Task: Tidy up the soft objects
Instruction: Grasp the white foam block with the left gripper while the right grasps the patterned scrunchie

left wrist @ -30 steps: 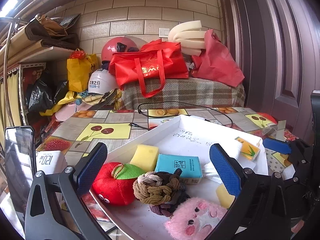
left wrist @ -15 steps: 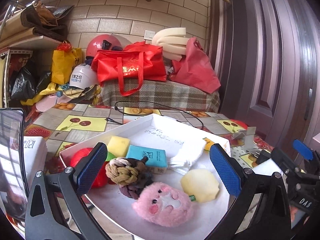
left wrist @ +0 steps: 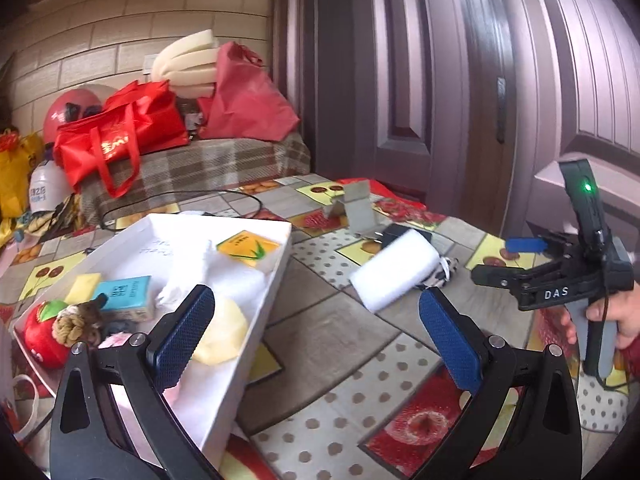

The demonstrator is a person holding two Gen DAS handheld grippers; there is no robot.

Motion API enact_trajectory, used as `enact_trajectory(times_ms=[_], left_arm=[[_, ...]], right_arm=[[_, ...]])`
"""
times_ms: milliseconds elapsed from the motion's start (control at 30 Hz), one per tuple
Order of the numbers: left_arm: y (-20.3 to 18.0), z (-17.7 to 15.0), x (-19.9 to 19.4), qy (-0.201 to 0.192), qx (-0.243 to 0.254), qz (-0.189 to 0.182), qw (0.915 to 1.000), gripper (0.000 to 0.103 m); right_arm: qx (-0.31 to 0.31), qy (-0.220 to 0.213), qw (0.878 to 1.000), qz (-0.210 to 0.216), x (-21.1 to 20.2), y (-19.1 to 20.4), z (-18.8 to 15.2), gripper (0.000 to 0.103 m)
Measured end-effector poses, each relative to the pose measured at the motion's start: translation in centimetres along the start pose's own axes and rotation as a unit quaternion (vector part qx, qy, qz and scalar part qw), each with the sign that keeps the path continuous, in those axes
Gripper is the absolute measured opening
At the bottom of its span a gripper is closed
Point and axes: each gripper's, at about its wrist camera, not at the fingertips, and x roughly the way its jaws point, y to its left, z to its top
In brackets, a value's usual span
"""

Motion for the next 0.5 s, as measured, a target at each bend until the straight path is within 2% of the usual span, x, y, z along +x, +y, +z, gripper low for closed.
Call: enact_trajectory(times_ms=[100, 167, 267, 333, 400, 500], left_arm=[[-0.8, 0.4, 2.3, 0.045, -0.002, -0.033, 0.9984, 0.103], [-0.9, 0.5, 3.8, 0.074, -0.015, -0.047, 0.9961, 0.103], [-1.0, 0.5, 5.4, 0.101, -0.03, -0.063, 0.9924, 0.103], [-1.3, 0.5, 6.0, 0.109, -0.032, -0.068, 0.9912, 0.103], [-1.6, 0.6, 6.5, 0.112, -0.03, -0.073, 0.9906, 0.103], [-1.9, 0.8, 6.9, 0.111, -0.027, -0.092, 0.9892, 0.103]], right_arm=[[-0.037, 0.037, 0.998, 0.032, 2.0, 0.9, 0.1, 0.102], [-0.063, 0.047, 0.996, 0.041, 3.2, 1.5, 0.6, 0.096], [-0.104, 0.059, 0.992, 0.038, 5.2, 2.4, 1.4, 0.077], [-0.111, 0.094, 0.988, 0.056, 6.8, 2.5, 1.4, 0.05], [-0.113, 0.109, 0.985, 0.074, 6.9, 2.5, 1.0, 0.042], [-0.128, 0.114, 0.977, 0.127, 4.4, 2.5, -0.8, 0.038]])
